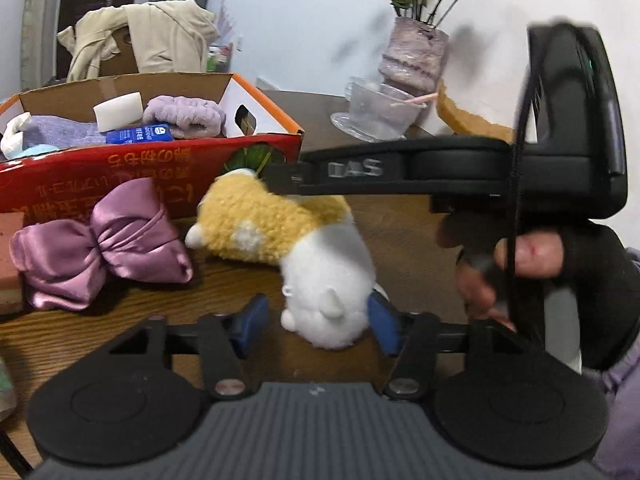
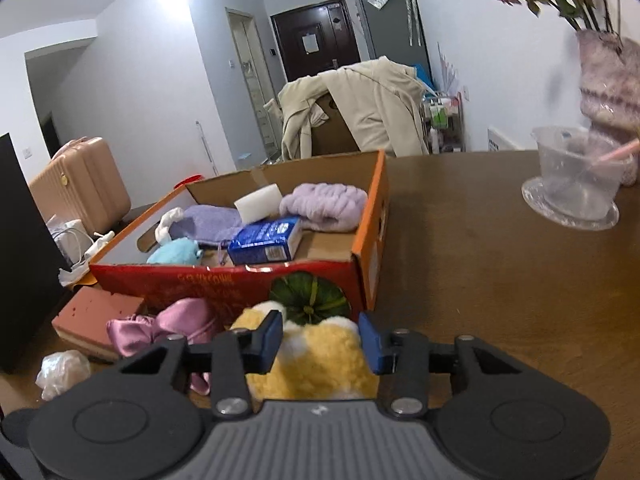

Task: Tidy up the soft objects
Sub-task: 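Close the left tool on the white plush head while the right tool grips its yellow body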

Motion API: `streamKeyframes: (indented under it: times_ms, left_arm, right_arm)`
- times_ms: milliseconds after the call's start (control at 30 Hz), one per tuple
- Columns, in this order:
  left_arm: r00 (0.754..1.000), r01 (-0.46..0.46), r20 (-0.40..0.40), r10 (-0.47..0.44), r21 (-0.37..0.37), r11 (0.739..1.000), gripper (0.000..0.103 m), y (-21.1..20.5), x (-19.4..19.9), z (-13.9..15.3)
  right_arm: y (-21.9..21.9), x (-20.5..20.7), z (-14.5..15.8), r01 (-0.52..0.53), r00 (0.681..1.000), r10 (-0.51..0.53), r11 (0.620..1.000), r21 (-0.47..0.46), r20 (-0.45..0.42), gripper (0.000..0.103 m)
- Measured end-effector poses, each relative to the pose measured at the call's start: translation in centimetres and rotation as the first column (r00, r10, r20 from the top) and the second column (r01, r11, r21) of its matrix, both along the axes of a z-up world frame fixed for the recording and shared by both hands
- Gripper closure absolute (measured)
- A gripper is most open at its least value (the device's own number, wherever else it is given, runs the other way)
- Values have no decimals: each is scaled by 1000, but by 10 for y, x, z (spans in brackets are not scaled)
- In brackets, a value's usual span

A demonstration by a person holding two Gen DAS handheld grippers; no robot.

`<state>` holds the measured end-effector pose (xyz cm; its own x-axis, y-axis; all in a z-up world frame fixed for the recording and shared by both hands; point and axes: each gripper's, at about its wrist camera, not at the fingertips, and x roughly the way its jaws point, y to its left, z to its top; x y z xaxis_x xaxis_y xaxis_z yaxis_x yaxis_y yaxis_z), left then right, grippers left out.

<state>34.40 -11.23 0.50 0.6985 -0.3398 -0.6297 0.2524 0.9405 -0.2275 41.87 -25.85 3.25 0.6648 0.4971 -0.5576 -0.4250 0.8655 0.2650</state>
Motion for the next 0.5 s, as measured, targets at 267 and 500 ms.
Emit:
streamKeyframes:
  times_ms: [267, 500]
  left_arm:
    - [987, -158, -10, 158, -51, 986, 46, 62, -31, 9]
    - [985, -166, -81, 153, -197, 966, 39, 47, -4, 9]
  right_arm:
    - [-37, -62, -3, 131, 990, -127, 989, 67, -60, 60]
    - [-43, -59, -3, 154, 986, -147, 984, 94, -75, 53]
